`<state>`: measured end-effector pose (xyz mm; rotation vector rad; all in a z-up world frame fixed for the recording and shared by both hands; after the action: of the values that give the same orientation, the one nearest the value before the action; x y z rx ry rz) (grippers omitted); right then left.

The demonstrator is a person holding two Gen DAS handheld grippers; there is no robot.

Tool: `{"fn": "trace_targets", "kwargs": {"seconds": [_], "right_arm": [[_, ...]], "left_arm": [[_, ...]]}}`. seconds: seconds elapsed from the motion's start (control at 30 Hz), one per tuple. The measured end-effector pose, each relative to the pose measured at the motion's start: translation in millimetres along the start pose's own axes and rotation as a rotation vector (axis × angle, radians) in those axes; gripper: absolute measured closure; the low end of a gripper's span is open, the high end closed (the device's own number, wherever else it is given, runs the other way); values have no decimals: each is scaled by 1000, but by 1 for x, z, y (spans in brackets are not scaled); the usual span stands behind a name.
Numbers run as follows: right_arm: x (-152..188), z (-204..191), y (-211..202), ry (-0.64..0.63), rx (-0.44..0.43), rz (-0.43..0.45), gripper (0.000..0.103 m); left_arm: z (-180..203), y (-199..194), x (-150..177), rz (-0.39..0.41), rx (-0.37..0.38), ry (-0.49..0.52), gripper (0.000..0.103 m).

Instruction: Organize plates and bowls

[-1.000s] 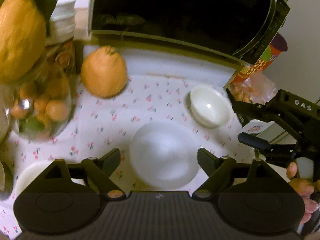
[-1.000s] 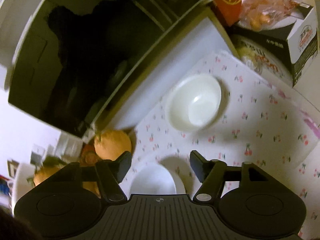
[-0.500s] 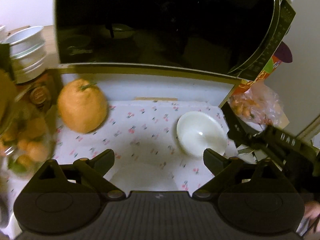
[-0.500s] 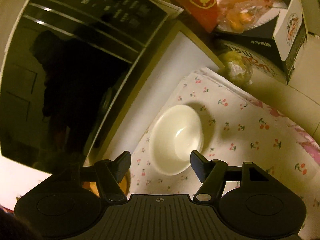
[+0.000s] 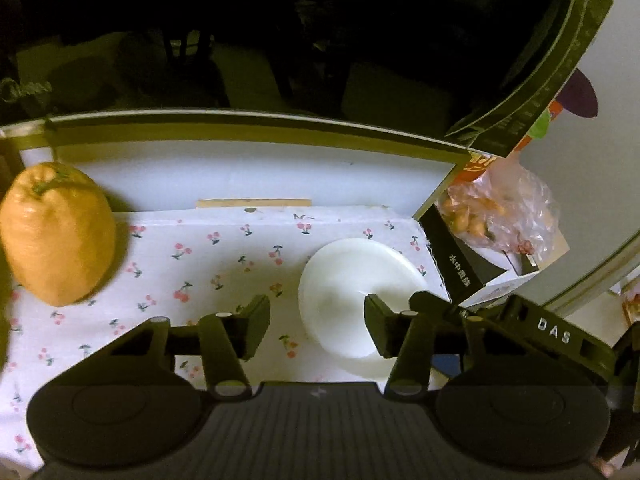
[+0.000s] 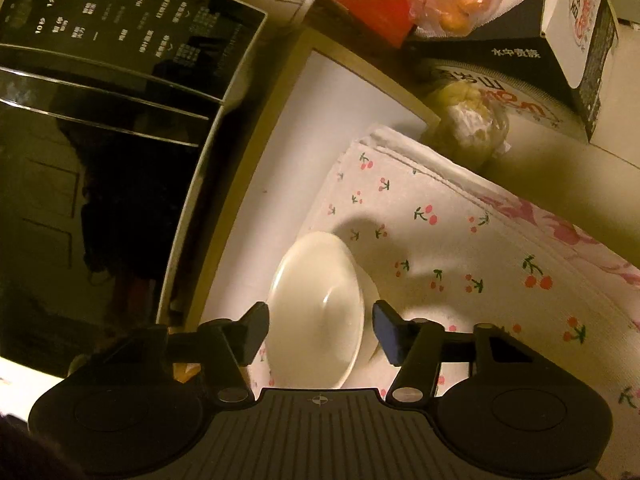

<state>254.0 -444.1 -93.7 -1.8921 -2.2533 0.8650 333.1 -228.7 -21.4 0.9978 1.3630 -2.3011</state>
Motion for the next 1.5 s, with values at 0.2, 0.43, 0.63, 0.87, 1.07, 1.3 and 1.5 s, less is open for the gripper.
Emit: {"fn": "trace_targets", "kwargs": {"seconds": [0.2,0.43,0.63,0.87,1.07,1.3,1.5], "right_arm": [[-1,6,6,-5,16,1,60],[-1,11,8,-15,42,9,70],[-1,11,8,-29,47,16,84],[0,6,5,-53,43,21,86],[2,-2,-1,-74,37,22,86],[4,-14,-17,-87,15,11,86],[12,-37,-42,-141,4,11,86]], "left_arm": [[-1,14,3,-4,-12,-11,65],[-7,23,4,1,-30,-52,81],[-10,26,7,0,-19,-69,93],[-8,23,6,6,-28,-55,96],[-7,13,6,14,-36,-43,96],[-7,-11,5,17,-32,-51,96],[-5,-41,4,43,-27,-46,96]]}}
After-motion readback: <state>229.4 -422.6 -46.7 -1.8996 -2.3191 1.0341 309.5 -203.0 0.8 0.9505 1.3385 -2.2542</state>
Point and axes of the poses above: each gripper's, at about its wrist camera, not at the fingertips, and y roughly the way its jaws point, z to its right, x to its underside, the point moved 1 cm from there along y, roughly the way its jaws point, and after that the axes turned 9 degrees about z, right-handed, at the moved point
